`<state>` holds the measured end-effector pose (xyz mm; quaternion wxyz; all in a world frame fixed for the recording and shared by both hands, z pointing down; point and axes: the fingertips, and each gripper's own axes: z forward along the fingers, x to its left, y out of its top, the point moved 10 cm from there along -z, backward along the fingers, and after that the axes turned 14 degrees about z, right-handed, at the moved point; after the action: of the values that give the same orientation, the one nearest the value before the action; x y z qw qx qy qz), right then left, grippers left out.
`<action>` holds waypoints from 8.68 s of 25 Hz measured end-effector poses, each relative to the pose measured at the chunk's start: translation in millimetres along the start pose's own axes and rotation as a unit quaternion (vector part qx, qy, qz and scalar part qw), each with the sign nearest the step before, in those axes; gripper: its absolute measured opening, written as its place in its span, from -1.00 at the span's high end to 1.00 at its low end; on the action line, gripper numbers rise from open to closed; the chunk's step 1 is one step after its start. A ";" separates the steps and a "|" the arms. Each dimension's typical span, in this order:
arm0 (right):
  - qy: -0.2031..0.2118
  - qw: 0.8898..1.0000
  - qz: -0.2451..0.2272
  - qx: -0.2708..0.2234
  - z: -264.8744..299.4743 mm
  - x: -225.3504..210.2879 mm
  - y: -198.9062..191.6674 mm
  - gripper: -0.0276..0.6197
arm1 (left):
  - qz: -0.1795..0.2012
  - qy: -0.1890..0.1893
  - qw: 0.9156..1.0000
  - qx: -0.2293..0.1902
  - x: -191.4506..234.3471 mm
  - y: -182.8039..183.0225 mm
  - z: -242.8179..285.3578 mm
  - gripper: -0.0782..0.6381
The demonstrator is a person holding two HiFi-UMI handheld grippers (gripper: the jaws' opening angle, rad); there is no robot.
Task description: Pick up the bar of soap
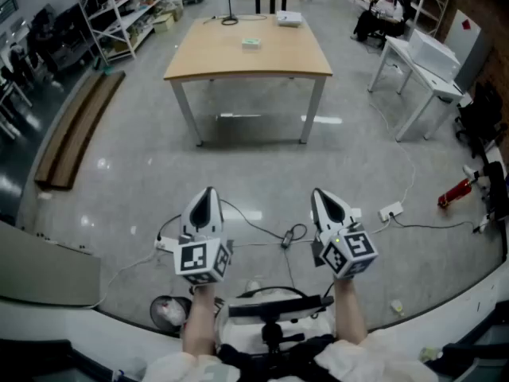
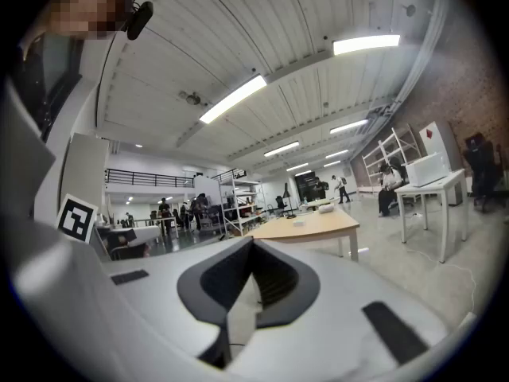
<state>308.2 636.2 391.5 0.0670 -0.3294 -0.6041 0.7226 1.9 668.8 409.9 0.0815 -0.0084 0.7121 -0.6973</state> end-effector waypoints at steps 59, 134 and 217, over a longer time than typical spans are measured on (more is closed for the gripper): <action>0.011 0.999 -0.017 0.030 928.3 -365.2 176.5 0.88 | -0.033 -0.048 0.998 -0.003 272.0 -56.9 967.2 0.76; -0.035 0.988 0.042 0.144 1182.8 -501.1 221.4 0.57 | -0.096 -0.059 0.991 0.071 337.1 -117.7 1223.4 0.76; 0.017 0.995 0.094 -0.024 335.5 -11.5 47.7 0.57 | -0.068 -0.073 0.995 -0.020 188.1 -33.0 289.0 0.76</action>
<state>144.7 340.0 370.2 0.0015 -0.3984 -0.5862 0.7054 -150.0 357.6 418.9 0.0860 -0.1091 0.7158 -0.6843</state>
